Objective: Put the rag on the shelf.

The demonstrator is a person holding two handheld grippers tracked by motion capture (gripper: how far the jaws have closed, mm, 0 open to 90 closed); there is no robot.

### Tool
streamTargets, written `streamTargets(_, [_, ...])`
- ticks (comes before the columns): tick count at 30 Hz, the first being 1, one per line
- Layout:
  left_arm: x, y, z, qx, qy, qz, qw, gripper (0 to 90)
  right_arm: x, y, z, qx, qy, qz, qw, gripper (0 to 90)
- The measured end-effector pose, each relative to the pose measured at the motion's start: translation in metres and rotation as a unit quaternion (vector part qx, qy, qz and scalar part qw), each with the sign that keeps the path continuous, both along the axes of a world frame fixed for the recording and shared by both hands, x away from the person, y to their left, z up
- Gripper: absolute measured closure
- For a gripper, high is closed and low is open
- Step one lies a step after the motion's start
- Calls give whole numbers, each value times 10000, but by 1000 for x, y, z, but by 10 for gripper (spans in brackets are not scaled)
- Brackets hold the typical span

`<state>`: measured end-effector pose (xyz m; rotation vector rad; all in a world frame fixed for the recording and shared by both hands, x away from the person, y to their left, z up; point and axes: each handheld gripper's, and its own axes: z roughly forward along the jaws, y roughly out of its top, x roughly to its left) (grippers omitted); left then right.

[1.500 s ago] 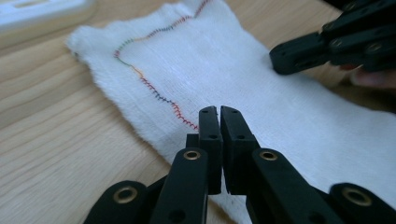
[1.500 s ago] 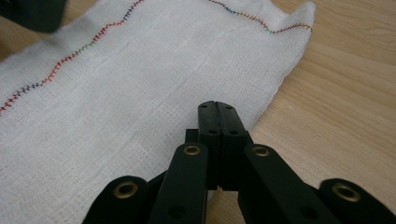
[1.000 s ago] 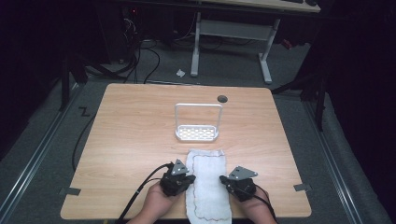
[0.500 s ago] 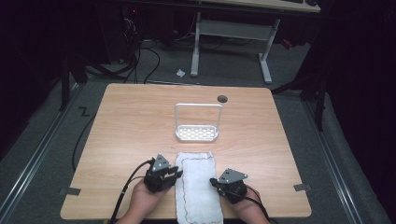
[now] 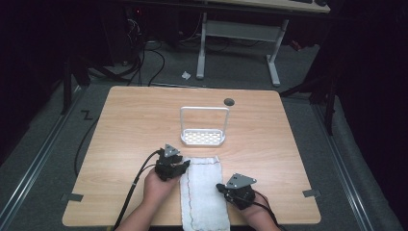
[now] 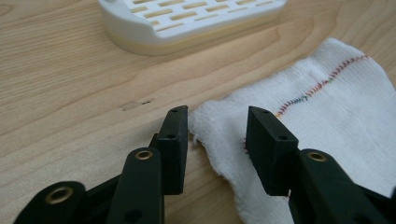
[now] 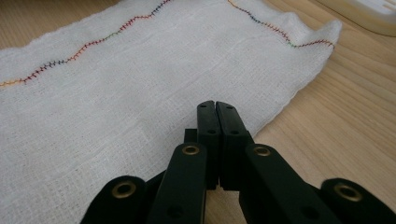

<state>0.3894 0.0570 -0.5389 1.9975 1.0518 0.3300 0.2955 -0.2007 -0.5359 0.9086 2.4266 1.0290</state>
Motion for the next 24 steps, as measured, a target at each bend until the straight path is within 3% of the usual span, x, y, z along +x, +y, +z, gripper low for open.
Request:
streamTargets(6, [-4, -2, -2, -35, -27, -49, 10000, 735, 0, 0, 0, 30, 7, -12, 10000, 878])
streamTargets(10, [-4, -3, -2, -100, 39, -107, 9999, 811, 1, -2, 2, 163, 32, -86, 9998, 792])
streamTargets(12, [-4, -3, -2, -114, 49, -97, 9999, 821, 5, -3, 5, 316, 32, -273, 9991, 759])
streamTargets(17, [-4, -4, -2, -115, 38, -93, 9999, 824, 33, 0, 17, 456, -137, -742, 9961, 693])
streamTargets(19, [-4, -3, -2, -132, 60, -102, 9998, 823, 47, 4, 18, 451, -9, -911, 9948, 663])
streamTargets(24, [-2, -1, -2, -254, 167, -108, 9995, 823, 76, 9, 14, 534, 88, -1239, 9908, 683])
